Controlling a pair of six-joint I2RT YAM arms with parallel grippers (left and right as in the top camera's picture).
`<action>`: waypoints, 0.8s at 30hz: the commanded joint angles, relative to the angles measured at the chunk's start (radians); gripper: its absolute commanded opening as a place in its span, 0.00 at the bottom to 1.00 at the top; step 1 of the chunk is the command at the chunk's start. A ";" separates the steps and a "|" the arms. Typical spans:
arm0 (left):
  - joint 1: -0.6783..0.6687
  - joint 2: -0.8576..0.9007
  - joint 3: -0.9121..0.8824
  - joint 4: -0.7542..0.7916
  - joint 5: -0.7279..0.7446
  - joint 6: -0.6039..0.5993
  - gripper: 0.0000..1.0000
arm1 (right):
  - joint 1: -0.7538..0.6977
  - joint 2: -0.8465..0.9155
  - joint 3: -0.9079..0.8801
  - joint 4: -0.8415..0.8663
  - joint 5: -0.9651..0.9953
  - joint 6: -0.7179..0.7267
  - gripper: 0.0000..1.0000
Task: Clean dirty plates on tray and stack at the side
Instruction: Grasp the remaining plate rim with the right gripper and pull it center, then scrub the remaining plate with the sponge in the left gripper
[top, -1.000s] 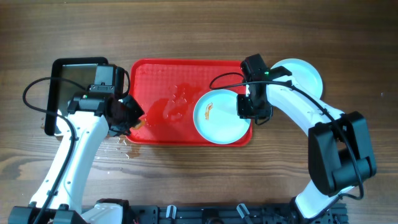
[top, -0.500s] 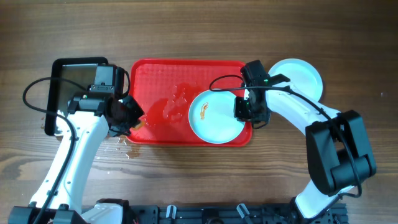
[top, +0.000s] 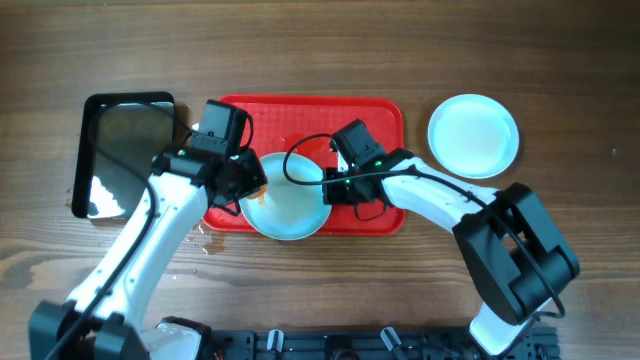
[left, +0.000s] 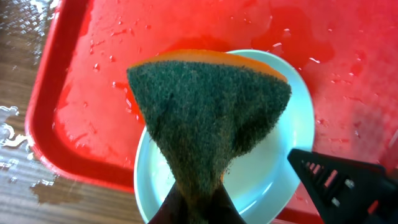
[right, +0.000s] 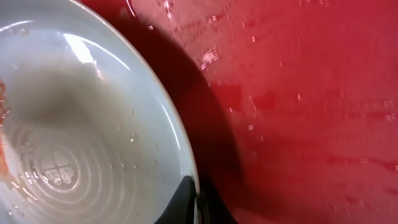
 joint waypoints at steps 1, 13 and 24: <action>-0.008 0.105 -0.004 0.060 0.056 0.027 0.04 | 0.003 0.071 -0.016 -0.016 0.046 -0.035 0.04; -0.065 0.316 -0.003 0.192 0.140 0.056 0.04 | 0.005 0.069 0.229 -0.314 0.500 -0.160 0.04; -0.142 0.316 -0.003 0.324 0.202 0.040 0.04 | 0.084 0.069 0.229 -0.309 0.474 -0.105 0.04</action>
